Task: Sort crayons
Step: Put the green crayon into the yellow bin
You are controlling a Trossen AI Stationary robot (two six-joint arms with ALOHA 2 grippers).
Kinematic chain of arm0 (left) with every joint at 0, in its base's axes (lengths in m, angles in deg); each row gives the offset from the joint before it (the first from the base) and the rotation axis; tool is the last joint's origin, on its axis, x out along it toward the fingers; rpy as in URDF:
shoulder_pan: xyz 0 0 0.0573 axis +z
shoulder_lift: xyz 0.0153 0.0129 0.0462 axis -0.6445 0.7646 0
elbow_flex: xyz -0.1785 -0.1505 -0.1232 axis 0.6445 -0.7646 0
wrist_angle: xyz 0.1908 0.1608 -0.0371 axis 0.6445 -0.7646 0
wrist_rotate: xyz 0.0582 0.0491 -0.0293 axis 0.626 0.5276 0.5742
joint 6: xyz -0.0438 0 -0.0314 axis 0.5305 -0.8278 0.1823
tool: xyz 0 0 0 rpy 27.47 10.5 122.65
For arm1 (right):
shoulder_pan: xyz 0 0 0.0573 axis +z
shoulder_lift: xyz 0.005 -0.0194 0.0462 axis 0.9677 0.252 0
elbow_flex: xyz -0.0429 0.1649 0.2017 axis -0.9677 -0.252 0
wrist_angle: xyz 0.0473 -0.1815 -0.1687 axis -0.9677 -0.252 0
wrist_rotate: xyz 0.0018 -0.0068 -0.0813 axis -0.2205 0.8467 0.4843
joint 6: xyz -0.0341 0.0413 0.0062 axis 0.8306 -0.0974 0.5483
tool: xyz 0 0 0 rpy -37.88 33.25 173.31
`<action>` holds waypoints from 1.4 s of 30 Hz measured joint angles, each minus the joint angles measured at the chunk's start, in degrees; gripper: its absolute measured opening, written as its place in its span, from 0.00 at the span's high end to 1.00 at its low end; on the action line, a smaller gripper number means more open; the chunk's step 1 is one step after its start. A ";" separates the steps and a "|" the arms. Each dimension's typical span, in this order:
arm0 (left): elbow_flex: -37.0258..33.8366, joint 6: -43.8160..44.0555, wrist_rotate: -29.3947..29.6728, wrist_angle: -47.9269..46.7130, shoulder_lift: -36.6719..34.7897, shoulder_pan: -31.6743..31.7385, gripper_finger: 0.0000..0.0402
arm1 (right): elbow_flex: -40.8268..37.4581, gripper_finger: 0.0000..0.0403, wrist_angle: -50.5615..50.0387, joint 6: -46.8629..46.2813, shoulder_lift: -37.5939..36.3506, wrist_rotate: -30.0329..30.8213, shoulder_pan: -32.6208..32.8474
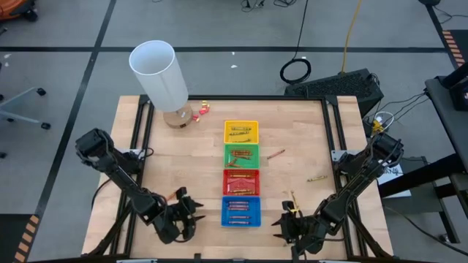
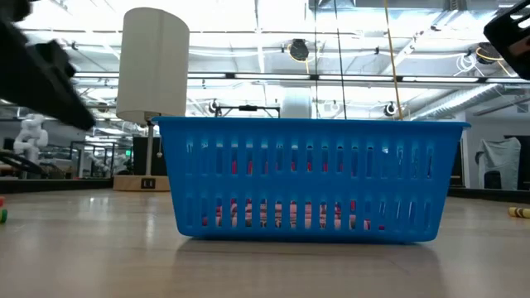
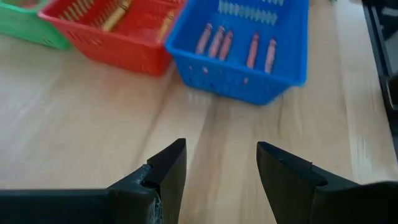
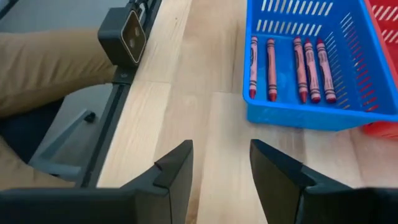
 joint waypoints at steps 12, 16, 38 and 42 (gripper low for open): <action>0.00 1.67 -6.27 -0.14 -0.54 -0.38 0.52 | 0.00 0.64 -0.63 0.16 0.00 -0.02 0.24; 0.00 4.46 -6.27 -0.20 -0.54 -1.76 0.52 | 0.00 0.64 -0.65 -0.38 0.00 -0.03 0.27; -0.04 12.17 -3.28 -8.00 -0.21 -6.85 0.52 | 0.00 0.64 -1.05 -0.62 -0.02 0.00 0.26; -0.04 12.34 -4.74 -7.58 2.42 -6.98 0.52 | 0.00 0.64 -1.07 -1.06 -0.02 0.02 0.26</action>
